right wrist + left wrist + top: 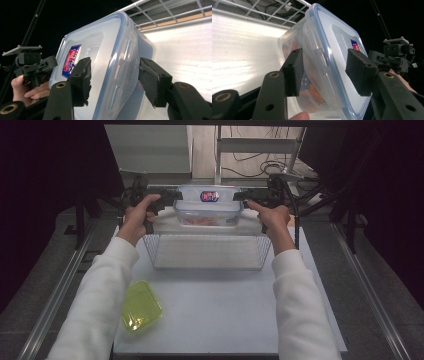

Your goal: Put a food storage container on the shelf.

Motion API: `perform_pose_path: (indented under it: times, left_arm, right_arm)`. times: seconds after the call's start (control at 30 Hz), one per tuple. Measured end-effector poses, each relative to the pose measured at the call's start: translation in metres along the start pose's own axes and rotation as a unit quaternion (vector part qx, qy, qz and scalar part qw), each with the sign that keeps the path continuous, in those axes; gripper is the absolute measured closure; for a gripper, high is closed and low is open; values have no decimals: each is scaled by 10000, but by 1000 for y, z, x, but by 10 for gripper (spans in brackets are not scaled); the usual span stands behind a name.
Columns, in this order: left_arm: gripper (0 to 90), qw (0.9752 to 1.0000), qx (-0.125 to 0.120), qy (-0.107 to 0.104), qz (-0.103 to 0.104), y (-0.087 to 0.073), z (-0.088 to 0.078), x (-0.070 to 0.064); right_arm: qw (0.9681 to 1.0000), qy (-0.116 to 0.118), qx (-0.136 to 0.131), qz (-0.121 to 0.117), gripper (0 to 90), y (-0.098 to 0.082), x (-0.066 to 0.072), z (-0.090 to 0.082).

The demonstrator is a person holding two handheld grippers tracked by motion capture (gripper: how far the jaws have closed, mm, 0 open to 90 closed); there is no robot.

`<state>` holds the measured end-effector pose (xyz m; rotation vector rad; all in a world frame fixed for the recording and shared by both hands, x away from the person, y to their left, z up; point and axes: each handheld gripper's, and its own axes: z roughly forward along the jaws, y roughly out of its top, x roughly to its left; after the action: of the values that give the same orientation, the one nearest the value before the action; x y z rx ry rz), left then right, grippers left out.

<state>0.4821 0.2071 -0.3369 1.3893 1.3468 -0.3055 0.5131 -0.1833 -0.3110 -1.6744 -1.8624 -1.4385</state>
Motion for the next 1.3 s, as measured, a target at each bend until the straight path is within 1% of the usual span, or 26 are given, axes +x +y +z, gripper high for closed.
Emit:
perform_pose_path:
  times: [0.07, 0.1, 0.17, 0.3, 0.37, 0.4, 0.43, 0.47, 0.5, 0.53, 0.6, 0.63, 0.7, 0.73, 0.77, 0.9, 0.97, 1.0, 1.03, 1.07, 1.1, 1.13, 1.17, 1.2, 1.27, 1.3]
  left_arm:
    - [473, 9999, -44, 34, 84, 0, 0, -1]
    - [460, 9998, -94, 77, 129, -1, -1, -2]
    - [419, 9993, -240, 120, 266, -1, -4, -6]
    - [367, 9972, -461, 153, 564, -5, -13, -15]
    - [345, 9954, -516, 186, 781, -8, -18, -21]
    - [339, 9947, -522, 165, 866, -10, -20, -23]
    - [332, 9935, -511, 134, 1006, -13, -22, -26]
    - [320, 9925, -517, 149, 1096, -15, -25, -28]
    - [310, 9910, -532, 210, 1214, -20, -29, -32]
    - [307, 9893, -554, 259, 1326, -23, -32, -35]
    - [305, 9871, -567, 238, 1479, -31, -39, -40]
    - [303, 9867, -571, 215, 1506, -34, -41, -42]
    - [302, 9841, -590, 306, 1647, -43, -47, -46]
    - [302, 9821, -591, 348, 1756, -49, -51, -48]
    - [302, 9811, -569, 345, 1817, -55, -54, -50]
    - [296, 9780, -517, 349, 1993, -77, -64, -51]
    - [295, 9764, -495, 326, 2076, -90, -70, -51]
    - [291, 9756, -481, 336, 2118, -95, -73, -52]
    - [290, 9741, -466, 374, 2180, -101, -76, -52]
    - [288, 9746, -455, 339, 2165, -106, -78, -52]
    - [284, 9761, -417, 164, 2128, -113, -82, -51]
    - [276, 9766, -383, 81, 2116, -118, -85, -50]
    - [274, 9758, -358, 107, 2153, -127, -88, -50]
    - [274, 9752, -345, 127, 2182, -134, -91, -50]
    - [274, 9747, -248, 78, 2221, -148, -94, -46]
    - [274, 9741, -208, 123, 2247, -156, -95, -44]
  right_arm:
    - [9997, -91, -120, -177, 459, -1, 1, -2]
    - [9994, -161, -193, -243, 457, -2, 3, -3]
    - [9978, -352, -297, -472, 437, -3, 6, -7]
    - [9908, -480, -669, -1074, 414, -9, 16, -21]
    - [9855, -540, -785, -1405, 411, -14, 21, -27]
    - [9818, -520, -820, -1631, 422, -16, 24, -30]
    - [9789, -519, -834, -1790, 422, -19, 26, -32]
    - [9733, -614, -909, -2014, 420, -23, 29, -35]
    - [9666, -706, -1009, -2248, 420, -28, 33, -38]
    - [9624, -709, -1090, -2386, 420, -35, 35, -41]
    - [9618, -567, -1189, -2401, 414, -44, 37, -47]
    - [9585, -614, -1267, -2478, 414, -48, 38, -50]
    - [9532, -711, -1334, -2620, 405, -57, 41, -57]
    - [9537, -689, -1275, -2635, 392, -60, 41, -59]
    - [9551, -613, -1192, -2642, 382, -64, 41, -62]
    - [9534, -568, -1004, -2789, 355, -82, 42, -70]
    - [9516, -552, -914, -2883, 352, -92, 41, -73]
    - [9515, -550, -860, -2901, 350, -98, 40, -75]
    - [9508, -562, -817, -2936, 348, -101, 40, -76]
    - [9489, -590, -760, -3007, 344, -107, 39, -77]
    - [9473, -612, -706, -3063, 344, -112, 38, -77]
    - [9449, -636, -617, -3151, 343, -119, 36, -78]
    - [9440, -642, -566, -3186, 341, -124, 35, -78]
    - [9434, -626, -506, -3217, 340, -132, 33, -79]
    - [9443, -559, -402, -3217, 335, -144, 28, -80]
    - [9444, -543, -356, -3222, 333, -151, 26, -80]
